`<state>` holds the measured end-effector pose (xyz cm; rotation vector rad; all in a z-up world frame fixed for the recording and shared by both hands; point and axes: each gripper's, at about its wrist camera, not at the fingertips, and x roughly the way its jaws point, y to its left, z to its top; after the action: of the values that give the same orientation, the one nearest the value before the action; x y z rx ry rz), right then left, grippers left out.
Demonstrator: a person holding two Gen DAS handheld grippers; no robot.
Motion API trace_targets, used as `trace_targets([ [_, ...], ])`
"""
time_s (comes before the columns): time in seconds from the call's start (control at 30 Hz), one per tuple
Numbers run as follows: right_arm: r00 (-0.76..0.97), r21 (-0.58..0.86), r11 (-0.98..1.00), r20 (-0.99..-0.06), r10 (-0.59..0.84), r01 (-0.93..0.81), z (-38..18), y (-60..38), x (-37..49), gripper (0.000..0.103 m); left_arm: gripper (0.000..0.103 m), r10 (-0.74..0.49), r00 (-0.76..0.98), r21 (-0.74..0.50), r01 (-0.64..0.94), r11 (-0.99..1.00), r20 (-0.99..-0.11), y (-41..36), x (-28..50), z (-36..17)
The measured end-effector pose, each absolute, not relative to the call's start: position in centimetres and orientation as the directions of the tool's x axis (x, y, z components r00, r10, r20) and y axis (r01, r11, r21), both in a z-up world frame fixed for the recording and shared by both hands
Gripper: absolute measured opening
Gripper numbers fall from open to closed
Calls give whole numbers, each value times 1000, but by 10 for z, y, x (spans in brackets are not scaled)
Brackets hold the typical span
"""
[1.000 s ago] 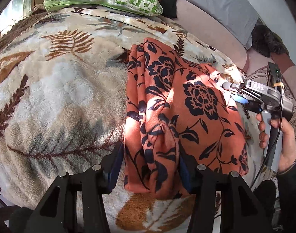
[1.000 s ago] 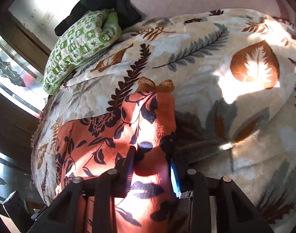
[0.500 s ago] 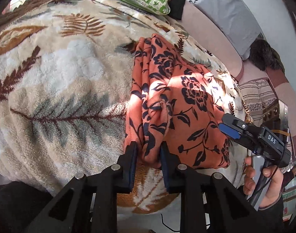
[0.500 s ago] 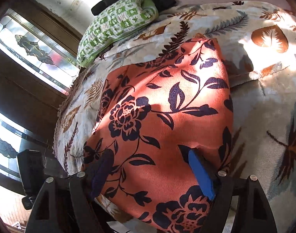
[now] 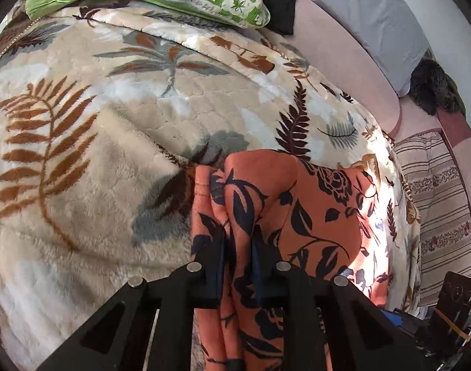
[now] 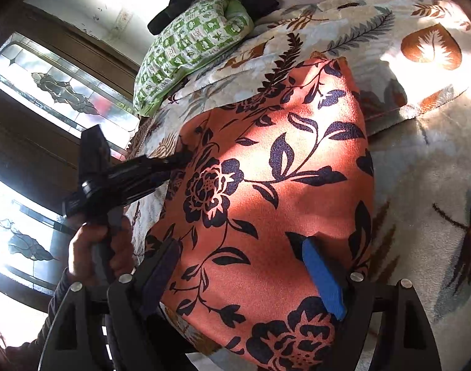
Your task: Fold small clothes
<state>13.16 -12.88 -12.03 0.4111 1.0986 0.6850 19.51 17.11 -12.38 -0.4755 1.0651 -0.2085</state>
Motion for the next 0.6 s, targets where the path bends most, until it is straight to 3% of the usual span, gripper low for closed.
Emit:
trace_targets([
  [0.1, 258, 639, 701, -653, 712, -316, -124, -130, 133, 85, 16, -369, 499, -451, -50, 891, -784, 167, 194, -123],
  [0.27, 255, 640, 705, -659, 708, -306, -123, -129, 133, 85, 21, -408, 509, -517, -89, 851, -758, 179, 190, -120],
  [0.4, 260, 636, 711, -663, 702, -300, -124, -130, 132, 85, 24, -275, 606, -394, -70, 916, -747, 169, 147, -79],
  [0.47, 258, 658, 699, -650, 715, -280, -125, -133, 134, 85, 26, -270, 638, -381, -41, 924, -721, 162, 111, -63],
  [0.5, 256, 674, 689, -640, 725, -267, -126, -136, 135, 85, 29, -291, 644, -400, -26, 916, -708, 158, 92, -58],
  [0.57, 253, 709, 667, -619, 744, -226, -128, -141, 139, 85, 52, -312, 653, -418, -9, 908, -690, 146, 60, -55],
  [0.6, 252, 721, 660, -613, 749, -210, -129, -142, 140, 85, 56, -311, 663, -417, -2, 909, -681, 140, 47, -55],
])
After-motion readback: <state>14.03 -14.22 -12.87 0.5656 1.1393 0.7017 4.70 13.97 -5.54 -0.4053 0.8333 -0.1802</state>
